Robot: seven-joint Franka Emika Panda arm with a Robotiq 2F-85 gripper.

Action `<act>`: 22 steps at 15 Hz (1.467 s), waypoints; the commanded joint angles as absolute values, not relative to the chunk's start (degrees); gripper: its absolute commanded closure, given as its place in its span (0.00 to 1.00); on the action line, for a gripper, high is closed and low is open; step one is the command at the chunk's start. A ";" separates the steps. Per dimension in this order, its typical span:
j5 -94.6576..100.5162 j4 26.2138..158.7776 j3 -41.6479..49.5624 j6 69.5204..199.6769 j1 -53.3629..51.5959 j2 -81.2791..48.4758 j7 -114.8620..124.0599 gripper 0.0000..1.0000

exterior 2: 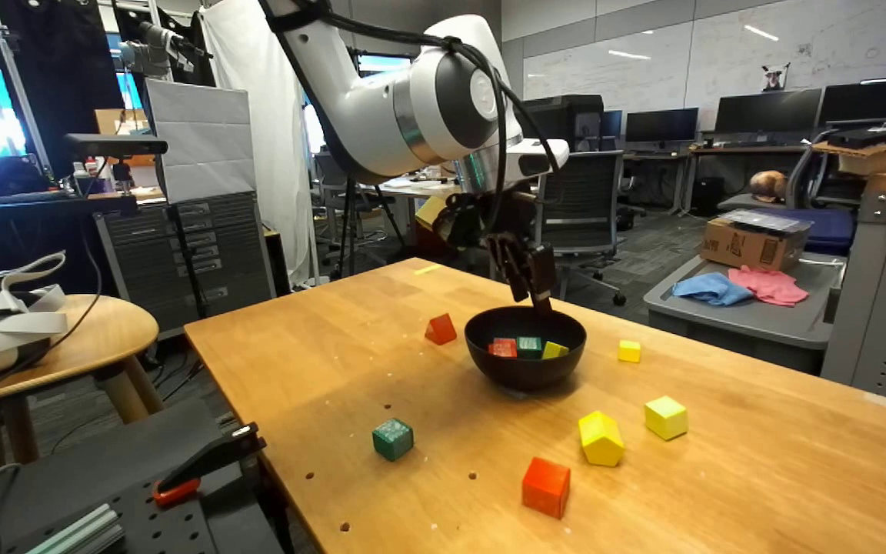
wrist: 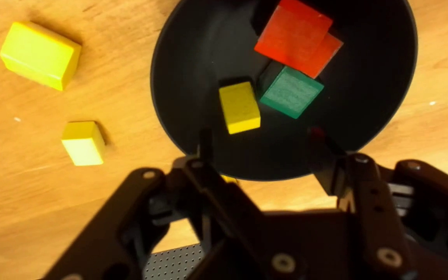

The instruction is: Put all the blocks one at a time in the bowl except the right yellow block farthest away from you

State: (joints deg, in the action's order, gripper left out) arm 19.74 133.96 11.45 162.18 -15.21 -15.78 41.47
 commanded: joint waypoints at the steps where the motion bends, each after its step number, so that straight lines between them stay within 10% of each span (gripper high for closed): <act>1: 23.37 133.76 12.76 160.51 -16.00 -14.55 42.08 0.12; 4: 29.54 133.96 16.53 160.00 -14.88 -12.91 43.51 0.00; 22: 9.34 128.11 6.99 162.32 -0.54 -24.28 19.41 0.00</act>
State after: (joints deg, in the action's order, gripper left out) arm 17.08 131.33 10.48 161.54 -4.51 -20.94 26.77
